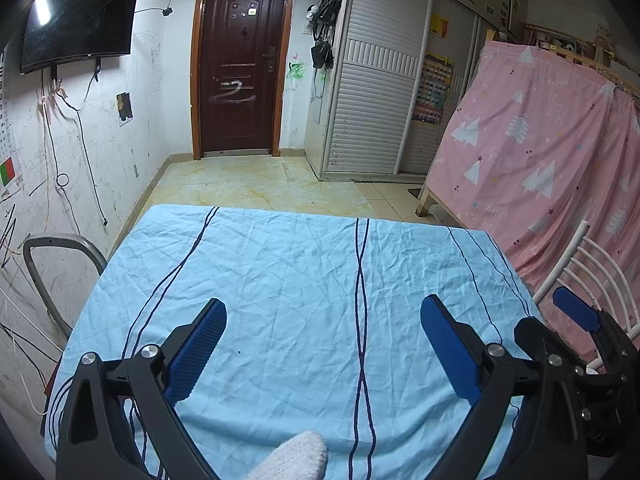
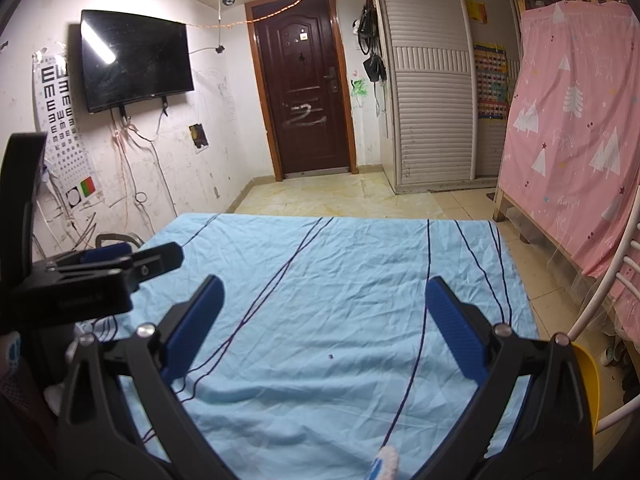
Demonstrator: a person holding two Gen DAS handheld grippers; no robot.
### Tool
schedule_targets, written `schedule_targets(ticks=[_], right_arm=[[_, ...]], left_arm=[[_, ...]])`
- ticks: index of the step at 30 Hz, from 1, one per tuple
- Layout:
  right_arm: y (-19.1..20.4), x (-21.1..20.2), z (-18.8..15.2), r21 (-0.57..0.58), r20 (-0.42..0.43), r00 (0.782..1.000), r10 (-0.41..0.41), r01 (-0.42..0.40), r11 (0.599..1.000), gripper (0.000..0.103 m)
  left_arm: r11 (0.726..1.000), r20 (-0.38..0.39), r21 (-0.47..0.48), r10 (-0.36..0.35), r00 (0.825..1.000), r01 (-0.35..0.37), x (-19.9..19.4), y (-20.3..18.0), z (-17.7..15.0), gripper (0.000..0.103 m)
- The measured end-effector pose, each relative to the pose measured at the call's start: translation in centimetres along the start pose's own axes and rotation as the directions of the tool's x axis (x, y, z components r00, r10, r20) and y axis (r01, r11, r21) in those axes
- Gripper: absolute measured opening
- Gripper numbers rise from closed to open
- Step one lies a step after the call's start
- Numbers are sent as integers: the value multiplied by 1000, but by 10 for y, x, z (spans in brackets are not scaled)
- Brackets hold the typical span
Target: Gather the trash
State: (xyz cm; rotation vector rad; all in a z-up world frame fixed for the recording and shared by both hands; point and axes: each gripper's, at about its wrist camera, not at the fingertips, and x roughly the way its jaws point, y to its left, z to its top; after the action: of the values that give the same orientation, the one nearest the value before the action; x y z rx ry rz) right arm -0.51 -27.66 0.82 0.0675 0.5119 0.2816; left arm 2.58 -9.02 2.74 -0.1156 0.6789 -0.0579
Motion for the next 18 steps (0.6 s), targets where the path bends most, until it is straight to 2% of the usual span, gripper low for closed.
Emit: schedule_targets(ticks=[18], right_arm=[[1, -1, -2, -5, -4, 1000, 0, 0, 1000, 97]], left_arm=[[1000, -3, -5, 9, 1000, -9, 1, 1, -2, 89]])
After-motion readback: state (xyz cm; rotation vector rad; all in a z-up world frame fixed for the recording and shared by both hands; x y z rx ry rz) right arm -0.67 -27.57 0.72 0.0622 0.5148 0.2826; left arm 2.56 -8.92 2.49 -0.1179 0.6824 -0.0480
